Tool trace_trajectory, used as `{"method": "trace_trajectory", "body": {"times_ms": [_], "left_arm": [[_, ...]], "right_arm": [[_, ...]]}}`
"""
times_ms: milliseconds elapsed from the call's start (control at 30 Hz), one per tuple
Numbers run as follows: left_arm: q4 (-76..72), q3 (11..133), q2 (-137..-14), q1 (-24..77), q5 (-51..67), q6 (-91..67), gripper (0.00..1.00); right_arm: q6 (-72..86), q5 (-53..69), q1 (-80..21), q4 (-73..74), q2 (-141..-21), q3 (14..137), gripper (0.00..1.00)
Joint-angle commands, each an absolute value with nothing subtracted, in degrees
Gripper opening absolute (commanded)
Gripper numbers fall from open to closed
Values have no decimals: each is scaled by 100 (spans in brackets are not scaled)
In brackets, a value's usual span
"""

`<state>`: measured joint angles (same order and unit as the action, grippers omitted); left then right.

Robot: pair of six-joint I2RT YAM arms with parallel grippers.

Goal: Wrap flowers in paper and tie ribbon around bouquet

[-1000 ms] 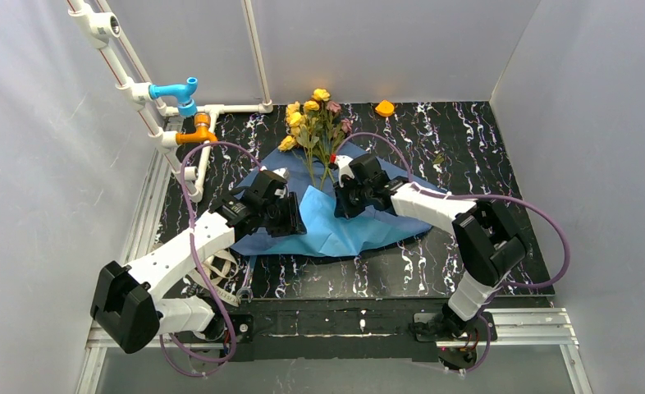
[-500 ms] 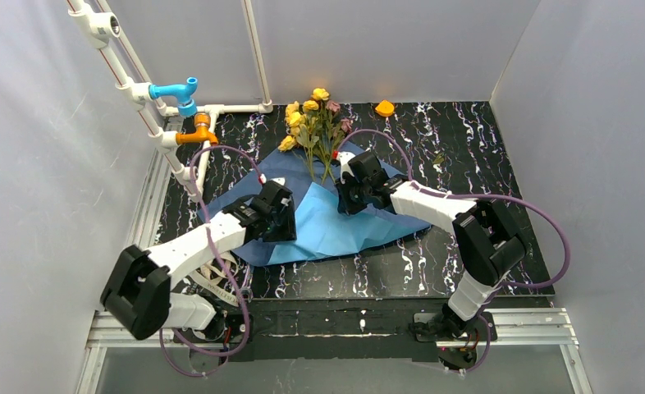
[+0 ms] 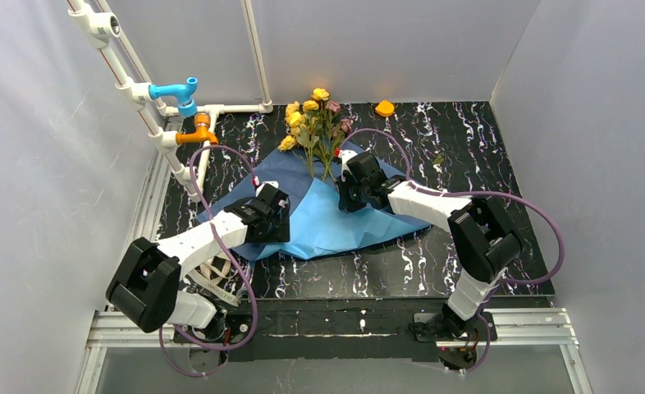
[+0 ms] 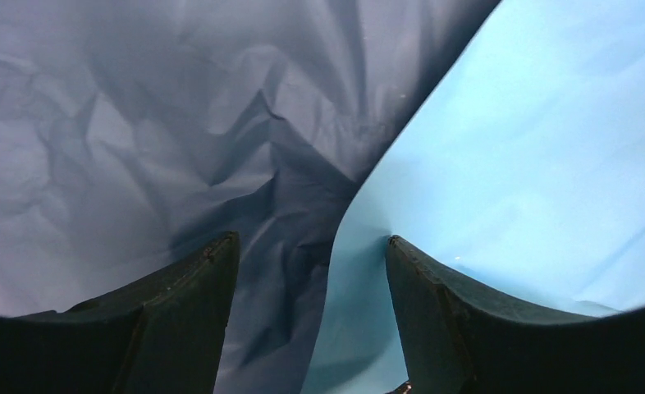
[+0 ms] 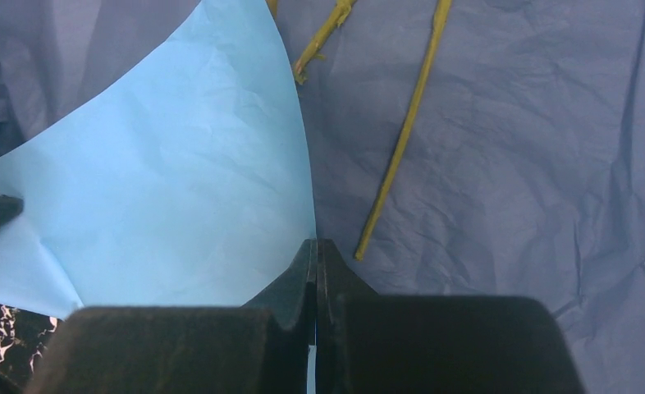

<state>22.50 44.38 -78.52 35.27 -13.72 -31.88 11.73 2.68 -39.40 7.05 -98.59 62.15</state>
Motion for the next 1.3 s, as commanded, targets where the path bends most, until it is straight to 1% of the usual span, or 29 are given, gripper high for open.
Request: {"method": "trace_trajectory", "body": {"times_ms": [0, 200, 267, 400, 500, 600, 700, 800, 900, 1033, 1267], "left_arm": [[2688, 4400, -7599, 3489, -1997, -2972, 65], [2567, 3917, -7518, 3489, -2013, -3165, 64], [2728, 3927, -7362, 3490, -2077, -3246, 64], [3390, 4447, -6632, 3489, -2224, -3278, 65], [4147, 5350, -6303, 3482, -2385, -3261, 65], [4661, 6190, -6384, 3489, -2041, -3166, 58], [4710, 6432, -6496, 3510, -1209, -3352, 45], [4019, 5936, -6508, 3605, -357, -3660, 31], [2928, 5182, -6620, 3668, 484, -3993, 27], [1932, 4781, -7182, 3776, 1273, -4103, 26], [1642, 4698, -7939, 3837, 1184, -4071, 26]], "right_arm": [[1180, 28, -3955, 451, -9938, 6402, 1], [1226, 32, -3955, 395, -9988, 6385, 1], [1211, 35, -3955, 410, -9989, 6390, 1], [1165, 176, -3955, 413, -9951, 6366, 1], [1152, 222, -3955, 415, -9936, 6350, 1], [1143, 299, -3955, 413, -9925, 6344, 1], [1164, 341, -3955, 413, -9916, 6346, 1], [1161, 351, -3955, 405, -9906, 6339, 1], [1161, 311, -3954, 402, -9914, 6321, 1], [1143, 232, -3955, 439, -9914, 6274, 1], [1162, 225, -3955, 492, -9940, 6285, 1]]}}
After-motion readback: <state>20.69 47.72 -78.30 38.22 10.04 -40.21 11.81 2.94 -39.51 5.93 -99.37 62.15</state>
